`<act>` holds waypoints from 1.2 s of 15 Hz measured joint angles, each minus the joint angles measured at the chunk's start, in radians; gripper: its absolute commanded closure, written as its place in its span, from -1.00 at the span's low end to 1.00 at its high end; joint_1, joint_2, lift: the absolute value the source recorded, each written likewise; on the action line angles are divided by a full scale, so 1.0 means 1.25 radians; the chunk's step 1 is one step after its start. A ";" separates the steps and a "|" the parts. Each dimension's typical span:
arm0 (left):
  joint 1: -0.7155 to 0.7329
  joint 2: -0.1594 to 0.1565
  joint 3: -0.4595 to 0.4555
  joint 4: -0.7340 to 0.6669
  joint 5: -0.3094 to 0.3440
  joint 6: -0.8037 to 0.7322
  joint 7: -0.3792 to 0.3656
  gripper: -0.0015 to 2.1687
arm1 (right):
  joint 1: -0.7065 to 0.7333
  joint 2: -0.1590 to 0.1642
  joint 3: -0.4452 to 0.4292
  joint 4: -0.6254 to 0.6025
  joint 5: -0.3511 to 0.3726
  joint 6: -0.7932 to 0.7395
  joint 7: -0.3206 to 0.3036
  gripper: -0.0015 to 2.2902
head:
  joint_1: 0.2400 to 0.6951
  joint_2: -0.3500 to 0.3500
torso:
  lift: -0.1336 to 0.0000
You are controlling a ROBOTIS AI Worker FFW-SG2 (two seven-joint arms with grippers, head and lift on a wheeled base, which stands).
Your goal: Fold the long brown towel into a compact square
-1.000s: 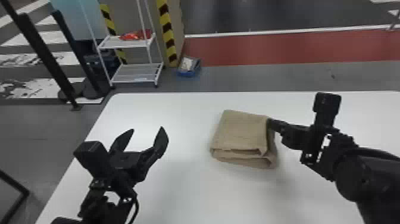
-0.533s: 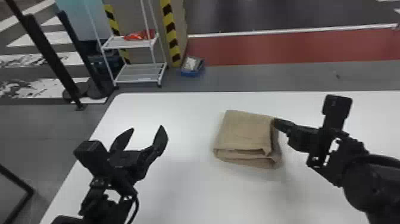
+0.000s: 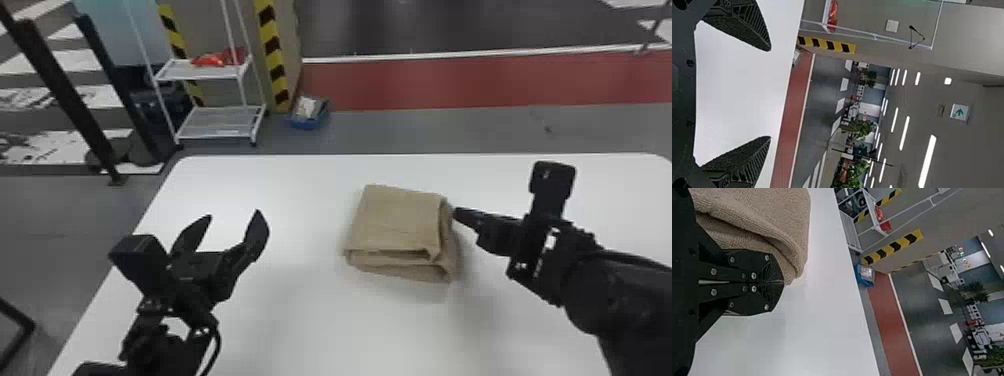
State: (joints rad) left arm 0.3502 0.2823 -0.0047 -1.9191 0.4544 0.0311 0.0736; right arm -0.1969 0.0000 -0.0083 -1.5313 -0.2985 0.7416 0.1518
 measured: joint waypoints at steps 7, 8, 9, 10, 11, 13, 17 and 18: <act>-0.003 0.006 0.015 0.011 0.010 -0.005 0.000 -0.93 | -0.092 0.000 0.052 0.152 -0.001 -0.143 0.005 0.91 | 1.00 0.47 | -0.84; -0.004 0.006 0.014 0.012 0.011 -0.007 0.000 -0.93 | -0.099 0.000 0.054 0.167 -0.002 -0.147 0.007 0.91 | 1.00 0.47 | -0.84; -0.004 0.006 0.014 0.014 0.012 -0.008 0.000 -0.93 | -0.105 0.000 0.057 0.179 -0.001 -0.150 0.007 0.91 | 1.00 0.47 | -0.84; -0.004 0.008 0.014 0.015 0.014 -0.009 0.000 -0.93 | -0.100 0.000 0.059 0.177 -0.004 -0.151 0.009 0.91 | 1.00 0.49 | -0.84; -0.003 0.013 0.015 0.018 0.018 -0.013 0.000 -0.92 | -0.078 0.000 0.052 0.151 -0.010 -0.151 0.008 0.91 | 1.00 0.49 | -0.84; -0.002 0.020 0.019 0.020 0.024 -0.021 0.000 -0.93 | -0.018 0.000 0.015 0.070 -0.023 -0.147 0.007 0.91 | 1.00 0.46 | -0.84; -0.009 0.023 0.015 0.025 0.028 -0.023 0.000 -0.93 | 0.024 0.000 -0.021 0.007 -0.028 -0.104 0.004 0.91 | 1.00 0.40 | -0.84; -0.011 0.023 0.012 0.026 0.028 -0.023 0.000 -0.93 | 0.009 0.000 -0.013 0.027 -0.025 -0.099 0.004 0.91 | 1.00 0.41 | -0.84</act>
State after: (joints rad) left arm 0.3368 0.3105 0.0106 -1.8868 0.4892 0.0024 0.0736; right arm -0.1860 0.0000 -0.0245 -1.4972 -0.3292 0.6175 0.1572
